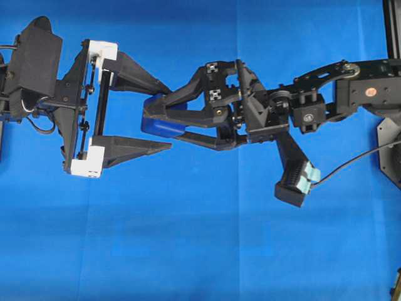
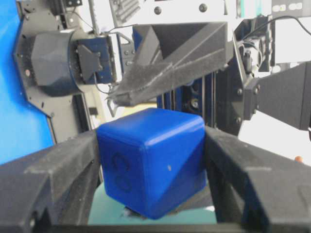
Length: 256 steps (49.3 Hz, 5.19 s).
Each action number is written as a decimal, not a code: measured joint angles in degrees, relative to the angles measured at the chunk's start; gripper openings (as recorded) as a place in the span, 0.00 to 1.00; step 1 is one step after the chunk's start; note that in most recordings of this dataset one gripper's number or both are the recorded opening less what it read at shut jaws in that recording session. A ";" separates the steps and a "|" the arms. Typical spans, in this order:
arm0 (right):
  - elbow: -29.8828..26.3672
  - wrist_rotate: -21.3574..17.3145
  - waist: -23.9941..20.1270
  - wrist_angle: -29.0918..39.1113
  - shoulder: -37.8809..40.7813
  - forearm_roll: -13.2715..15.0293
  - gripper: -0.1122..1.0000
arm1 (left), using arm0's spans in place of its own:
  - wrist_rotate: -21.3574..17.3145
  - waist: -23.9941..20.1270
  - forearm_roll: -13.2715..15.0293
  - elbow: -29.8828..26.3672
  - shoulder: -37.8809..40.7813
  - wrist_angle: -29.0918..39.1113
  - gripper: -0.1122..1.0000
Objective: Handover the blue block to the right arm after grasping it with the left arm, then place it in the designated position.
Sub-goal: 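Pull the cube away from the left gripper with the right gripper, then carry the cube with the right gripper toward the table center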
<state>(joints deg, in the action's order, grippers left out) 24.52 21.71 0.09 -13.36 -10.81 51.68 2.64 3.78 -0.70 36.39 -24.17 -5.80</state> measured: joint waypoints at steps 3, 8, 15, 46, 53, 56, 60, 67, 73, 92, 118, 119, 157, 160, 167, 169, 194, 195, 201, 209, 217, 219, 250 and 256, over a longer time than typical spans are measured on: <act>1.14 0.00 -0.09 0.18 -1.05 -0.18 0.60 | 0.00 0.00 0.00 0.00 0.00 0.00 0.94; 3.52 -0.09 -0.18 0.62 -3.52 -0.18 0.60 | 0.00 0.00 0.00 0.09 -0.09 -0.09 0.94; 7.47 -0.09 -0.35 1.67 -8.17 -0.26 0.60 | 0.00 0.00 0.00 0.09 0.00 0.00 0.94; 13.80 -3.78 -1.85 8.70 -18.72 -0.62 0.60 | 0.00 0.00 0.00 0.09 -0.09 0.00 0.94; 13.80 -6.42 -1.93 8.26 -18.54 -1.49 0.60 | 0.00 0.00 0.00 0.09 0.00 -0.09 0.94; 13.80 -8.53 -1.93 8.00 -18.54 -2.29 0.60 | 0.00 0.00 0.00 0.09 -0.09 -0.09 0.94; 13.80 -12.04 -2.02 7.73 -18.54 -3.87 0.60 | 0.00 0.00 0.00 0.00 -0.09 -0.09 0.94; 13.80 -20.57 -2.02 7.65 -18.54 -7.47 0.60 | -0.09 0.09 0.00 0.09 -0.09 -0.09 0.94; 13.36 -29.62 -2.02 7.91 -18.63 -11.87 0.60 | -0.09 0.00 0.00 0.09 -0.09 -0.09 0.94; 13.18 -54.40 -2.11 13.80 -18.98 -14.94 0.60 | -0.26 0.00 0.00 0.09 -0.09 0.00 0.94; 13.10 -62.58 -2.81 20.74 -20.83 -14.94 0.60 | -0.53 0.00 0.00 0.09 -0.09 0.00 0.94; 13.18 -62.58 -2.81 20.83 -20.83 -15.03 0.60 | -0.53 0.00 0.00 0.09 -0.09 0.00 0.94; 13.18 -62.67 -2.99 22.68 -20.83 -14.94 0.60 | -0.53 0.00 0.00 0.09 -0.09 0.00 0.94; 13.10 -62.75 -2.99 22.94 -20.83 -15.03 0.60 | -0.62 0.00 0.00 0.09 -0.09 0.00 0.94; 13.10 -62.75 -3.08 23.29 -20.83 -15.21 0.60 | -0.79 0.00 0.00 0.09 -0.09 0.00 0.94; 13.10 -62.67 -3.08 23.38 -20.83 -15.21 0.60 | -0.70 0.00 0.00 0.09 -0.09 0.00 0.94; 13.10 -62.75 -3.08 23.47 -20.74 -15.29 0.60 | -0.79 0.00 0.00 0.09 -0.09 0.00 0.94; 13.18 -62.75 -3.16 23.47 -20.74 -15.29 0.60 | -0.79 0.00 0.00 0.09 -0.09 0.00 0.94; 13.10 -63.11 -3.16 23.99 -20.74 -15.38 0.60 | -0.79 0.00 0.00 0.09 -0.09 0.00 0.94; 13.10 -63.46 -3.60 26.37 -20.48 -16.00 0.60 | -0.79 0.00 0.00 0.09 -0.09 0.00 0.94; 13.01 -63.54 -5.71 30.76 -19.78 -16.70 0.60 | -0.79 0.00 0.00 0.09 -0.09 0.00 0.94; 13.01 -63.54 -6.42 32.34 -19.69 -16.88 0.60 | -0.79 0.00 0.00 0.00 -0.09 0.00 0.94; 12.83 -62.84 -11.07 44.03 -19.25 -21.09 0.60 | -0.88 0.00 0.00 0.09 -0.09 0.00 0.94; 12.83 -62.84 -11.07 43.68 -18.28 -21.09 0.60 | -0.88 0.00 0.00 0.09 -0.09 0.09 0.94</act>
<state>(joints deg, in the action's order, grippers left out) 37.35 -41.13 -10.99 30.32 -29.09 30.59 1.76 3.78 -0.70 36.47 -24.26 -5.71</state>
